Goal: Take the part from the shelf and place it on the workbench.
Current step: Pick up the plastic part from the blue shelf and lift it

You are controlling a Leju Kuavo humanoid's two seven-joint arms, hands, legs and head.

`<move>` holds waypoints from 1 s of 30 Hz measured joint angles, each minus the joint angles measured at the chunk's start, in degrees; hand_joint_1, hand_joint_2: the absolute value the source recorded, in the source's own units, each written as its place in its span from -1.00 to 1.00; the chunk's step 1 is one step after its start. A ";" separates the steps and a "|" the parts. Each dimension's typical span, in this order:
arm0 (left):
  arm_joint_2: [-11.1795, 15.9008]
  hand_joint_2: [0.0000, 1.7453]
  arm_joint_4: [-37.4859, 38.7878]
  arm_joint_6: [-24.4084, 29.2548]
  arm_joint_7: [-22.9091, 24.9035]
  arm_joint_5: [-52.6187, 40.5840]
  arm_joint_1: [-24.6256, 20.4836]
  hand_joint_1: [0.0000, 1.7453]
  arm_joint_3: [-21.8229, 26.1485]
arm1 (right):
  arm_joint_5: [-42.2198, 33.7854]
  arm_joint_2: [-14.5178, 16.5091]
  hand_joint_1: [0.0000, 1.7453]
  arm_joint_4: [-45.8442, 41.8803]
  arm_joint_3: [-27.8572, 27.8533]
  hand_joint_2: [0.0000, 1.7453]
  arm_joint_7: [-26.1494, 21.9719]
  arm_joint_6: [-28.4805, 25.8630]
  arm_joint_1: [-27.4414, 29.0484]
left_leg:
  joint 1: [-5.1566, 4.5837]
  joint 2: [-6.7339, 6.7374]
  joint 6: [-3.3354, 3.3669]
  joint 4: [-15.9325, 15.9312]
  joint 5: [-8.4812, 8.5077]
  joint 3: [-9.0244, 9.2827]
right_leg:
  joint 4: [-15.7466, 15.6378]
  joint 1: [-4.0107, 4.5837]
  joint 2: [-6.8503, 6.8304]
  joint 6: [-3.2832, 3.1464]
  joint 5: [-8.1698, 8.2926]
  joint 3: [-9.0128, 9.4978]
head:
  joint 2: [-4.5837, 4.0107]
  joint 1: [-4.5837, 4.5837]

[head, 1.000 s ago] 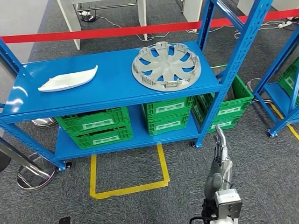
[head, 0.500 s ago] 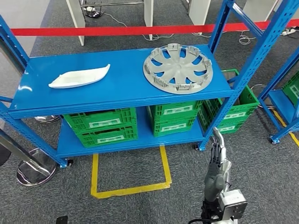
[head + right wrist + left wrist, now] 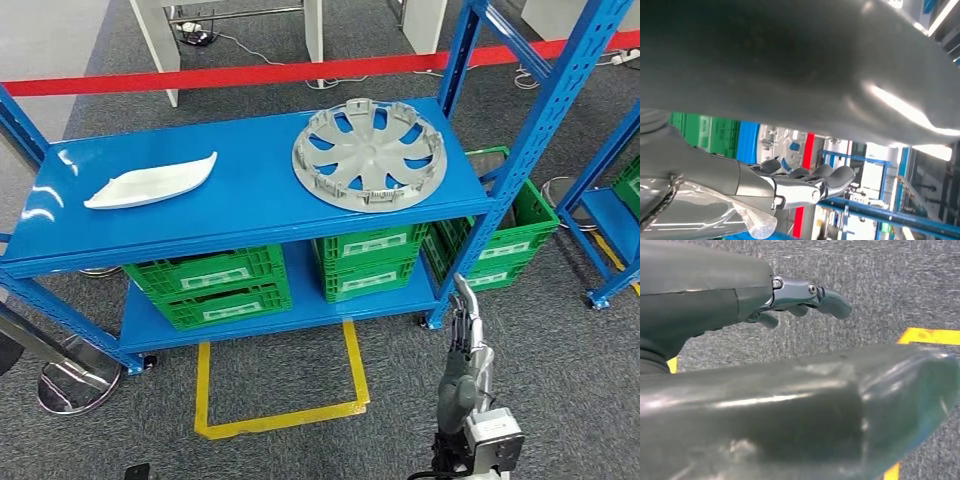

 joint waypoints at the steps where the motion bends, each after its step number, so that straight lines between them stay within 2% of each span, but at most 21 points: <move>1: 0.00 -1.00 0.00 0.04 0.00 0.00 0.05 -1.00 0.00 | 0.07 -0.01 -1.00 0.00 0.06 -1.00 0.05 -0.07 0.04 | 0.09 0.00 -0.17 3.28 -1.13 -1.88 | 0.00 0.00 -0.05 -0.08 -0.28 0.29 | 0.00 0.02; 2: -0.01 -1.00 0.00 0.08 0.00 0.00 0.15 -1.00 0.00 | 0.10 -0.02 -1.00 0.01 0.06 -1.00 0.14 -0.13 0.09 | 0.16 0.00 -0.28 6.24 -1.83 -3.77 | 0.00 0.00 -0.04 -0.09 -0.60 0.62 | 0.00 0.01; 3: -0.02 -1.00 0.00 0.10 0.00 0.00 0.26 -1.00 0.00 | 0.11 -0.03 -1.00 0.01 0.07 -1.00 0.22 -0.15 0.14 | 0.20 0.00 -0.34 7.84 -1.65 -5.08 | 0.00 0.00 -0.01 -0.07 -0.92 1.00 | -0.01 0.02; 4: -0.04 -1.00 0.00 0.12 0.00 0.00 0.36 -1.00 0.00 | 0.10 -0.04 -1.00 0.02 0.07 -1.00 0.29 -0.15 0.19 | 0.22 0.00 -0.34 8.15 -0.58 -5.86 | 0.00 0.00 0.05 -0.03 -1.32 1.51 | -0.01 0.00; 5: -0.05 -1.00 0.00 0.13 0.00 0.00 0.43 -1.00 0.00 | 0.08 -0.05 -1.00 0.02 0.07 -1.00 0.37 -0.15 0.24 | 0.24 0.00 -0.28 7.00 1.46 -6.07 | 0.00 -0.01 0.11 0.06 -1.85 2.22 | -0.01 -0.02; 7: -0.01 -1.00 0.01 0.14 -0.01 -0.01 0.45 -1.00 0.00 | 0.05 -0.06 -1.00 0.02 0.09 -1.00 0.43 -0.15 0.30 | 0.19 0.01 0.13 0.70 6.75 -4.30 | -0.11 -0.03 0.16 0.38 -3.02 3.69 | -0.01 0.02; 8: 0.02 -1.00 0.04 0.14 -0.02 -0.02 0.43 -1.00 0.00 | 0.03 -0.07 -1.00 0.02 0.10 -1.00 0.48 -0.16 0.28 | 0.04 0.02 0.43 -2.31 8.33 -3.15 | -0.21 0.06 0.18 0.67 -3.61 4.24 | -0.01 0.01; 9: 0.04 -1.00 0.08 0.13 -0.05 -0.03 0.38 -1.00 0.00 | 0.02 -0.09 -1.00 0.03 0.10 -1.00 0.52 -0.17 0.26 | -0.12 0.05 0.81 -4.58 8.64 -2.15 | -0.37 0.12 0.16 0.97 -4.02 4.52 | -0.01 0.00; 10: 0.04 -1.00 0.12 0.13 -0.08 -0.03 0.33 -1.00 -0.01 | 0.01 -0.13 -1.00 0.04 0.10 -1.00 0.56 -0.19 0.26 | -0.26 0.07 1.16 -5.68 8.08 -1.57 | -0.52 0.19 0.12 1.31 -4.15 4.87 | -0.01 0.02; 13: -0.01 -1.00 0.17 0.13 -0.08 -0.08 0.37 -1.00 -0.02 | -0.04 -0.22 -1.00 0.05 0.11 -1.00 0.60 -0.28 0.20 | -0.12 0.01 2.22 -7.45 6.96 -0.27 | 0.12 0.24 -0.01 2.25 -3.89 5.21 | -0.01 0.10; 15: -0.02 -1.00 0.17 0.14 -0.07 -0.10 0.42 -1.00 -0.01 | -0.13 -0.27 -1.00 0.03 0.10 -1.00 0.61 -0.36 0.08 | 0.10 -0.04 2.80 -7.99 6.61 0.81 | 4.42 0.20 -0.03 2.57 -4.47 2.48 | -0.01 0.30; 17: -0.08 -1.00 0.17 0.13 -0.07 -0.11 0.41 -1.00 0.00 | -0.20 -0.40 -1.00 0.03 0.10 -1.00 0.63 -0.38 0.16 | 0.07 -0.03 3.14 -8.16 5.92 1.53 | 11.39 0.22 -0.03 2.71 -6.50 -2.58 | -0.01 0.45; 18: -0.14 -1.00 0.17 0.13 -0.07 -0.12 0.43 -1.00 0.00 | -0.21 -0.48 -1.00 0.04 0.10 -1.00 0.63 -0.38 0.26 | 0.05 -0.04 3.20 -8.16 5.44 2.01 | 13.95 0.24 -0.03 2.76 -7.69 -5.06 | -0.01 0.47; 19: -0.20 -1.00 0.17 0.13 -0.07 -0.12 0.49 -1.00 0.00 | -0.21 -0.55 -1.00 0.04 0.10 -1.00 0.64 -0.38 0.35 | 0.04 -0.06 3.21 -8.16 4.90 2.65 | 15.06 0.26 -0.04 2.78 -8.37 -6.86 | -0.01 0.49; 20: -0.25 -1.00 0.18 0.14 -0.07 -0.12 0.53 -1.00 0.00 | -0.21 -0.61 -1.00 0.04 0.10 -1.00 0.65 -0.38 0.39 | 0.05 -0.10 3.19 -8.16 4.27 3.49 | 14.36 0.27 -0.04 2.76 -7.93 -7.79 | -0.01 0.50; 21: -0.28 -1.00 0.19 0.14 -0.07 -0.11 0.56 -1.00 0.00 | -0.22 -0.67 -1.00 0.04 0.10 -1.00 0.65 -0.38 0.41 | 0.05 -0.12 3.11 -8.16 3.59 4.44 | 12.15 0.27 -0.05 2.71 -6.22 -7.93 | -0.01 0.53; 23: -0.33 -1.00 0.25 0.14 -0.07 -0.11 0.59 -1.00 0.00 | -0.24 -0.78 -1.00 0.09 0.10 -1.00 0.68 -0.38 0.51 | -0.02 -0.17 2.73 -8.14 2.06 6.12 | 5.92 0.33 -0.21 2.35 -0.19 -7.25 | -0.01 0.59; 25: -0.38 -1.00 0.32 0.14 -0.05 -0.11 0.50 -1.00 -0.01 | -0.36 -0.86 -1.00 0.16 0.11 -1.00 0.72 -0.32 0.68 | -0.18 -0.17 2.02 -8.23 0.81 7.27 | 2.78 0.53 -0.33 1.60 2.85 -6.38 | -0.01 0.72; 28: -0.38 -1.00 0.35 0.12 -0.04 -0.14 0.27 -1.00 0.00 | -0.58 -0.89 -1.00 0.16 0.06 -1.00 0.75 -0.14 0.72 | -0.21 -0.09 1.04 -7.29 0.66 8.36 | 2.49 0.51 -0.07 0.27 2.31 -4.68 | -0.01 0.84; 29: -0.38 -1.00 0.35 0.08 -0.04 -0.15 0.16 -1.00 -0.01 | -0.59 -0.89 -1.00 0.16 0.05 -1.00 0.74 -0.09 0.67 | -0.18 -0.06 0.79 -5.53 0.77 7.71 | 2.34 0.42 -0.04 -0.10 1.96 -3.95 | -0.01 0.76; 30: -0.38 -1.00 0.35 0.02 -0.03 -0.15 0.07 -1.00 -0.01 | -0.59 -0.89 -1.00 0.16 0.06 -1.00 0.73 -0.07 0.64 | -0.14 -0.03 0.56 -2.85 0.51 6.31 | 2.20 0.33 -0.01 -0.40 1.55 -3.26 | -0.01 0.68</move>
